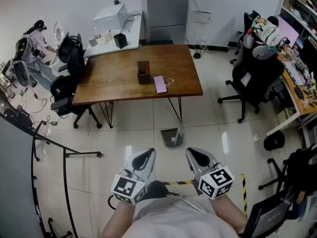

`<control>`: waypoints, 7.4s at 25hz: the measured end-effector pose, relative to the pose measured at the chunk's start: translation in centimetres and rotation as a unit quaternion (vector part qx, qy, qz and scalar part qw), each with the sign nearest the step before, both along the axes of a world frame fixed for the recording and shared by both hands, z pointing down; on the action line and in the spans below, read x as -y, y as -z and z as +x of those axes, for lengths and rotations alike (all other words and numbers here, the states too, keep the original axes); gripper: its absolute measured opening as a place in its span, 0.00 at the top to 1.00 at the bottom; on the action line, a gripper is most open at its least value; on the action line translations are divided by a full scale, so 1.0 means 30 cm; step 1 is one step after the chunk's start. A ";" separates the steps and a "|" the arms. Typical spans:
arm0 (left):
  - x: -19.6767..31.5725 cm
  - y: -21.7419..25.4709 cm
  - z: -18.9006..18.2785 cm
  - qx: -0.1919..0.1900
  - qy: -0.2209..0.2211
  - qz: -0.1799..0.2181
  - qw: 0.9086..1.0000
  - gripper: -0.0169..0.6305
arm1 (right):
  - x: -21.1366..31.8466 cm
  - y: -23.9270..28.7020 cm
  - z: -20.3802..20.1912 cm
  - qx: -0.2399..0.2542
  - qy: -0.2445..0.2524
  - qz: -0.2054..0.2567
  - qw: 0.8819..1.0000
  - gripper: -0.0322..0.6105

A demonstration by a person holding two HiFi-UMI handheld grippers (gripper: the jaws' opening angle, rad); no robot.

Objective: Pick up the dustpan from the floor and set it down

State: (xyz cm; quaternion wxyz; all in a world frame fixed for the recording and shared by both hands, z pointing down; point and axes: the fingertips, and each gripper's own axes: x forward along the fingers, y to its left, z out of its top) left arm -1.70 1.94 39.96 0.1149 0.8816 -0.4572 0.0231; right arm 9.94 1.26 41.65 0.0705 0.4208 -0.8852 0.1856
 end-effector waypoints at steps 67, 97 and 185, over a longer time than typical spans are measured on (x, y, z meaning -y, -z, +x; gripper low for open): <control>0.687 -0.238 -0.408 -0.011 0.027 -0.095 0.995 0.95 | 0.612 -0.741 -0.101 -0.083 -0.043 -0.385 0.918 0.95; -0.087 -0.122 -0.238 -0.007 0.039 -0.047 0.998 0.95 | -0.112 -0.311 -0.058 -0.052 0.039 -0.271 0.960 0.95; 0.844 -0.578 -0.391 -0.004 0.042 -0.064 0.997 0.95 | 0.903 -1.190 -0.104 -0.040 -0.082 -0.321 0.943 0.95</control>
